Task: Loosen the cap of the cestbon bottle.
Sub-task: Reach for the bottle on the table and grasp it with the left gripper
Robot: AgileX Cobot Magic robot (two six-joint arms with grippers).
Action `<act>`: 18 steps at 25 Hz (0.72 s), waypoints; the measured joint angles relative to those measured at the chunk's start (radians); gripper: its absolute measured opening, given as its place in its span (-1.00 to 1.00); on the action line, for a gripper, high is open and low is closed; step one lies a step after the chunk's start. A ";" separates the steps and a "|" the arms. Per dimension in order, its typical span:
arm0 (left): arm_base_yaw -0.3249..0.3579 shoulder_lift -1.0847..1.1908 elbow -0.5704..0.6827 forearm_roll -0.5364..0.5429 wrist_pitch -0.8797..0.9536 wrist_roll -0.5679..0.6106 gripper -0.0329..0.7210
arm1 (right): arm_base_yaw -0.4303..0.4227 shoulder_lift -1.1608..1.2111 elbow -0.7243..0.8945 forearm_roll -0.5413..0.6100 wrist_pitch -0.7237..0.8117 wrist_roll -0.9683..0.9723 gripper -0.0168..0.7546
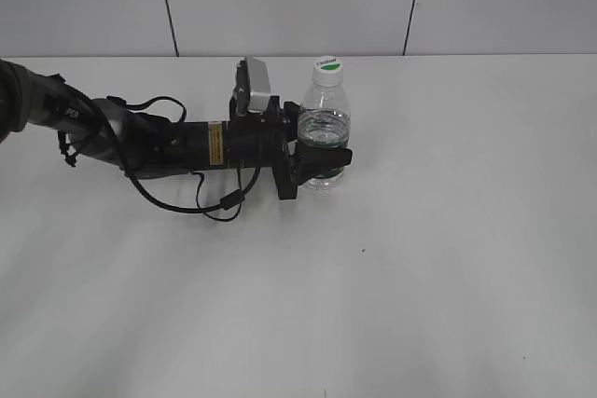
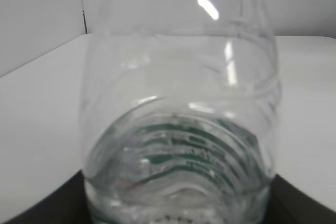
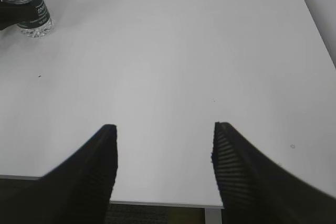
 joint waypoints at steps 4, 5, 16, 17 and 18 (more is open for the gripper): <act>0.000 0.000 0.000 0.000 0.000 0.000 0.17 | 0.000 0.000 0.000 0.000 0.000 0.000 0.19; 0.000 0.000 0.000 0.000 0.000 0.000 0.17 | 0.000 0.000 0.000 0.000 0.000 0.000 0.19; 0.000 0.000 0.000 0.014 -0.001 -0.002 0.17 | 0.000 0.000 0.000 0.000 0.000 0.000 0.19; 0.000 0.000 0.000 0.017 -0.001 -0.002 0.17 | 0.000 0.000 0.000 0.000 0.000 0.000 0.19; 0.000 0.000 -0.001 0.022 -0.001 -0.002 0.17 | 0.000 0.000 0.000 0.000 0.000 0.000 0.19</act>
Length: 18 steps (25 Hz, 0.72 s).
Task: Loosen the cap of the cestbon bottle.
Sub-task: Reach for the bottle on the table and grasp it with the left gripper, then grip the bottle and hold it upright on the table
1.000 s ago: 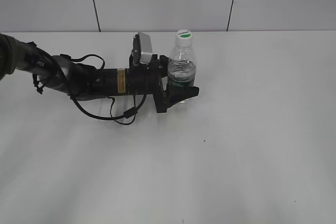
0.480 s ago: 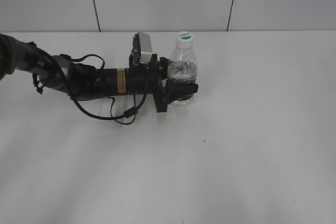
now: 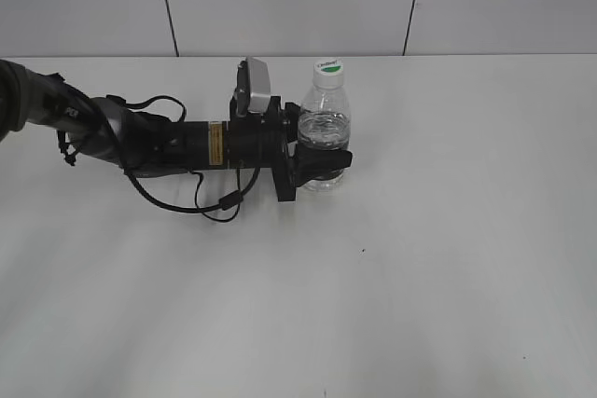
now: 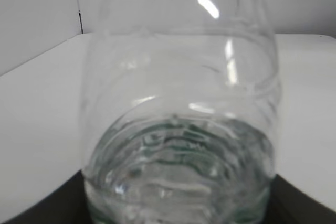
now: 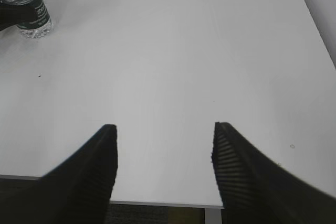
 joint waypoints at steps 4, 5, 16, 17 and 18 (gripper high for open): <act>0.000 -0.011 0.000 0.045 -0.001 -0.010 0.17 | 0.000 0.000 0.000 0.000 0.000 0.000 0.19; 0.000 -0.015 0.000 0.055 0.000 -0.012 0.17 | 0.000 0.000 0.000 0.000 0.000 0.000 0.19; 0.000 -0.023 0.000 0.117 -0.004 -0.108 0.16 | 0.000 0.000 0.000 0.000 0.000 0.000 0.19; 0.000 -0.024 0.000 0.122 -0.005 -0.120 0.16 | 0.000 0.000 0.000 0.000 0.000 0.000 0.19; 0.000 -0.026 0.000 0.128 -0.006 -0.132 0.16 | 0.000 0.000 0.000 0.000 0.000 0.000 0.19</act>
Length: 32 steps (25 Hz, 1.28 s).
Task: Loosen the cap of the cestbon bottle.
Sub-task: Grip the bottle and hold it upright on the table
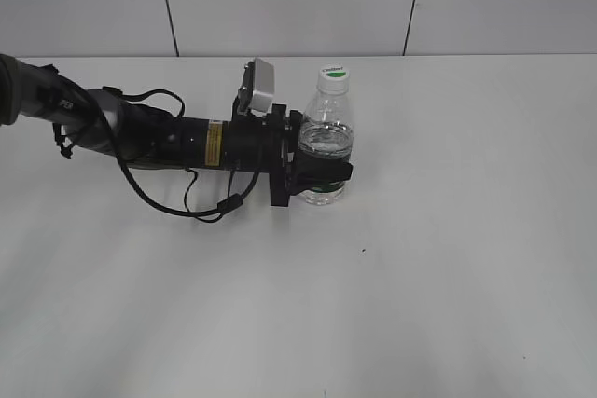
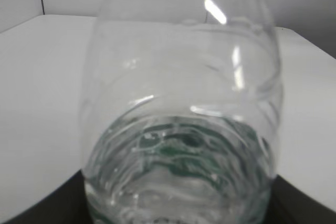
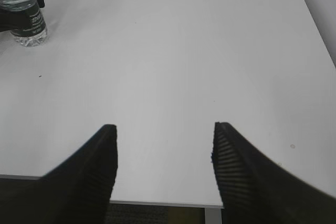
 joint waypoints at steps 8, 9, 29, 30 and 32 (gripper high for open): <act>0.000 -0.078 0.098 0.055 0.027 -0.028 0.16 | 0.000 0.000 0.000 0.000 0.000 0.000 0.19; 0.000 -0.092 0.124 0.055 0.028 -0.027 0.16 | 0.000 0.000 0.000 0.000 0.000 0.000 0.19; -0.051 -0.240 0.469 -0.051 0.038 0.221 0.16 | 0.000 0.000 0.000 0.000 0.000 0.000 0.19; -0.050 -0.240 0.474 -0.056 0.038 0.233 0.16 | 0.000 0.000 0.000 0.000 0.000 0.000 0.19; -0.051 -0.240 0.483 -0.066 0.038 0.252 0.16 | 0.000 0.000 0.000 0.000 0.000 0.000 0.19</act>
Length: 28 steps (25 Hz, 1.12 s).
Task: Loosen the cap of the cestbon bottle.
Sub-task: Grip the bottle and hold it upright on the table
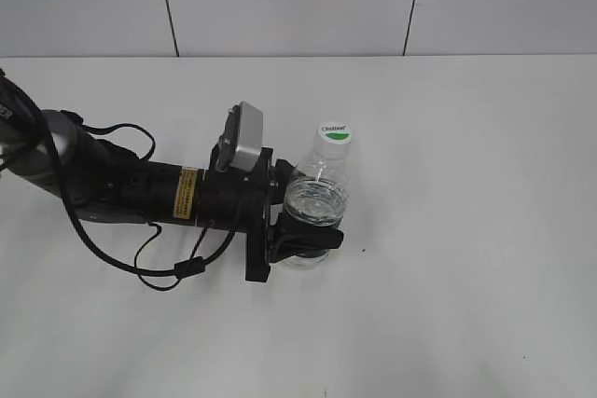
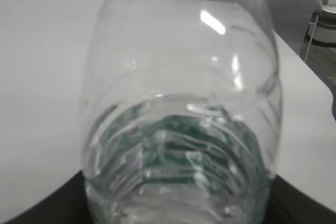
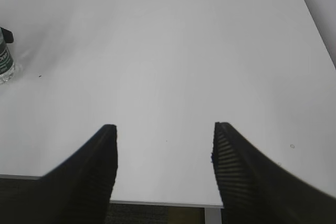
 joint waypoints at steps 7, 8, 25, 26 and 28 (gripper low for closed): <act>0.000 0.013 0.006 -0.045 -0.008 0.016 0.16 | 0.000 0.000 0.000 0.000 0.000 0.000 0.19; 0.000 0.017 0.006 -0.056 -0.016 0.018 0.16 | 0.000 0.000 0.000 0.000 0.000 0.000 0.19; -0.003 0.024 0.008 -0.173 -0.003 0.022 0.16 | 0.000 0.643 -0.211 0.118 -0.050 0.018 0.19; -0.003 0.024 0.008 -0.183 -0.002 0.022 0.16 | 0.000 0.687 -0.235 0.128 -0.050 0.018 0.19; -0.003 0.026 0.008 -0.185 -0.001 0.022 0.16 | 0.000 0.763 -0.283 0.157 -0.050 0.017 0.19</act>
